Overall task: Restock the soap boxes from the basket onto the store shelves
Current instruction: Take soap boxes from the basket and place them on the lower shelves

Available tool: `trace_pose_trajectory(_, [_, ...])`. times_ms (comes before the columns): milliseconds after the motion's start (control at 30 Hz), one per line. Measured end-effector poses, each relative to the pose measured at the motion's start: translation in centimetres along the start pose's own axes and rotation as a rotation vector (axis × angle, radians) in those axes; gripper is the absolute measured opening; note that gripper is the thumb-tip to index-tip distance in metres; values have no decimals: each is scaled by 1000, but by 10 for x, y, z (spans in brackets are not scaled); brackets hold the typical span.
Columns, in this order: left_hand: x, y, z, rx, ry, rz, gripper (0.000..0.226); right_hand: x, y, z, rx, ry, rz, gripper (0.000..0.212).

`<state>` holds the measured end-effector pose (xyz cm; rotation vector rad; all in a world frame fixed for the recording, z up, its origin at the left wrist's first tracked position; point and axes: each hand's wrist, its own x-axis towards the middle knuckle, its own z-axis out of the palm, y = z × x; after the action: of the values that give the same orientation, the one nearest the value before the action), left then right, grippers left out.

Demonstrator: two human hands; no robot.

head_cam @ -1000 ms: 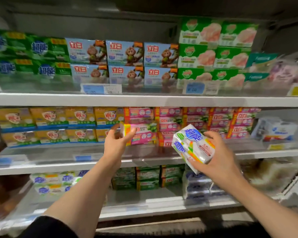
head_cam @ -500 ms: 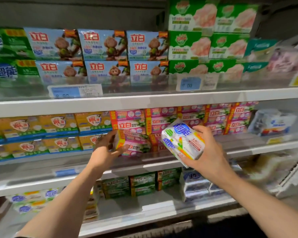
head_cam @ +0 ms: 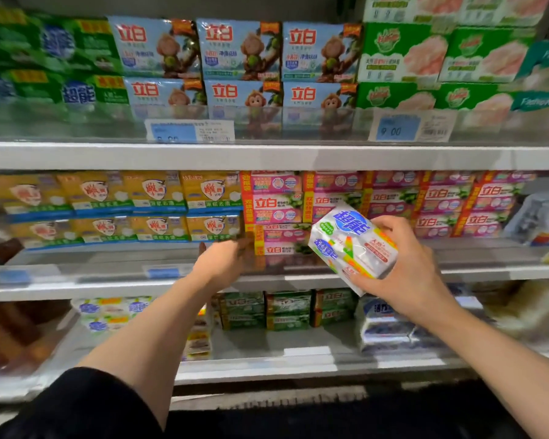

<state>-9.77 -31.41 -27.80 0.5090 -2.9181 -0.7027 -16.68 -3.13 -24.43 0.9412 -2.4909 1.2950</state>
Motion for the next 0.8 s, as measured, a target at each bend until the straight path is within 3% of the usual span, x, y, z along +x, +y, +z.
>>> trace_pose_trajectory(133, [-27, -40, -12, 261, -16, -79, 47, -9, -17, 16, 27, -79, -43, 73])
trace_pose_trajectory(300, [-83, -76, -33, 281, -40, -95, 69, -23, -46, 46, 88, -215, -83, 70])
trace_pose_trajectory(567, [-147, -131, -36, 195, -261, -297, 55, -44, -72, 119, -22, -538, -199, 73])
trace_pose_trajectory(700, [-143, -152, -19, 270, -453, -285, 57, -40, -62, 155, -232, -711, -211, 72])
trace_pose_trajectory(800, [-134, -176, -15, 327, -504, -297, 59, -42, -64, 190, -208, -793, -201, 71])
